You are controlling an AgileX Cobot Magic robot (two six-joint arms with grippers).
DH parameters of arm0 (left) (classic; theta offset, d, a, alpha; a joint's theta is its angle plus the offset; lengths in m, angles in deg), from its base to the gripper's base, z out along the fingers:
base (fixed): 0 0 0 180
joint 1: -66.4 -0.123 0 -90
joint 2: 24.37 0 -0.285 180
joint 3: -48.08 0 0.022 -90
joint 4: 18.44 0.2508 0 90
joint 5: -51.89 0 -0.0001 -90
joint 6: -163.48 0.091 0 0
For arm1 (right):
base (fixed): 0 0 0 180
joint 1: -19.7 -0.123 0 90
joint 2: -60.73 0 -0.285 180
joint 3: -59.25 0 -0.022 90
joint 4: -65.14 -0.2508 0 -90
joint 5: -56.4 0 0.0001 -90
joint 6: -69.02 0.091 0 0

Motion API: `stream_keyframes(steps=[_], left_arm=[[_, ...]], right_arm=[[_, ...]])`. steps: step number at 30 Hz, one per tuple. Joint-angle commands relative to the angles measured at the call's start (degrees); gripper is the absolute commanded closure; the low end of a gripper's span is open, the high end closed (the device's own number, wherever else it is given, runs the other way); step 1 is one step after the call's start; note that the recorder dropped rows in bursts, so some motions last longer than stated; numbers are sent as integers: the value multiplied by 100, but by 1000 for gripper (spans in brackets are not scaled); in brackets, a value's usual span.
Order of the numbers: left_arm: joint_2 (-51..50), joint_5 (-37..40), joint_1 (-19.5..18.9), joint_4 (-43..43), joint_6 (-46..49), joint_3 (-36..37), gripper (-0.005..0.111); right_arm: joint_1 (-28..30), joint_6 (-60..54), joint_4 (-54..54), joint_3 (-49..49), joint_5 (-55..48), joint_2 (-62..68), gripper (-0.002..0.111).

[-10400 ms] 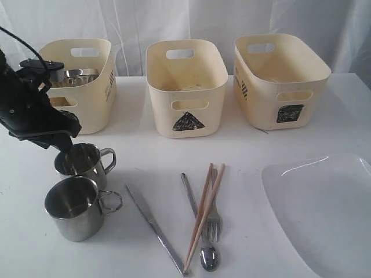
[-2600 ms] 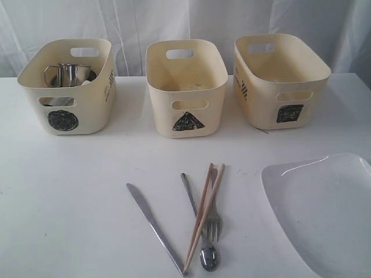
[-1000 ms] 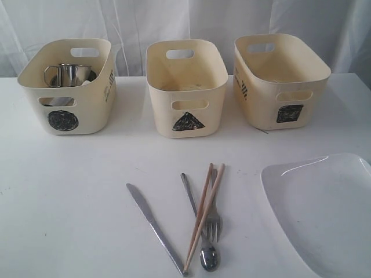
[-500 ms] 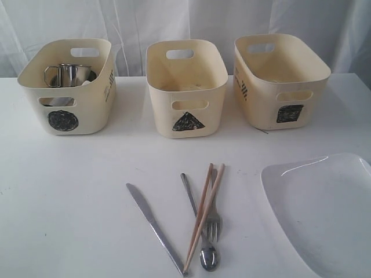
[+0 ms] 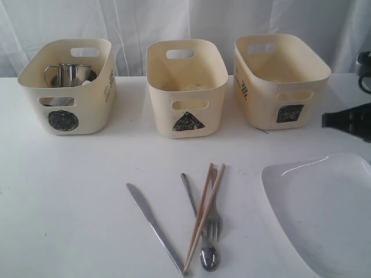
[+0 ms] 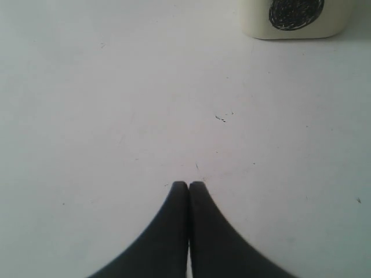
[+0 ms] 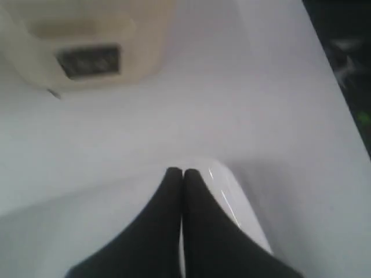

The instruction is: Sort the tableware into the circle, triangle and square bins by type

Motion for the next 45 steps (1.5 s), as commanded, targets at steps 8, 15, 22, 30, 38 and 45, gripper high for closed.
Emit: stream_keyframes(steps=[8, 15, 22, 30, 38, 45], left_arm=[[26, 23, -15, 0, -7, 29, 107], [26, 23, -15, 0, -7, 29, 107], [26, 23, -15, 0, -7, 29, 107], [26, 23, -15, 0, -7, 29, 107], [26, 23, -15, 0, -7, 29, 107], [26, 23, -15, 0, -7, 29, 107]], right_arm=[[-2182, -5613, -7220, 239, -805, 260, 108], [-2227, -5732, -7440, 1065, -967, 1371, 106], [-2227, -5833, -7489, 1783, -1377, 2158, 72], [-2227, -5676, -7379, 1936, -1712, 2779, 70], [-2217, -5477, -7208, 1936, -1551, 3199, 70], [-2217, -5477, -7208, 1936, -1286, 3357, 70]])
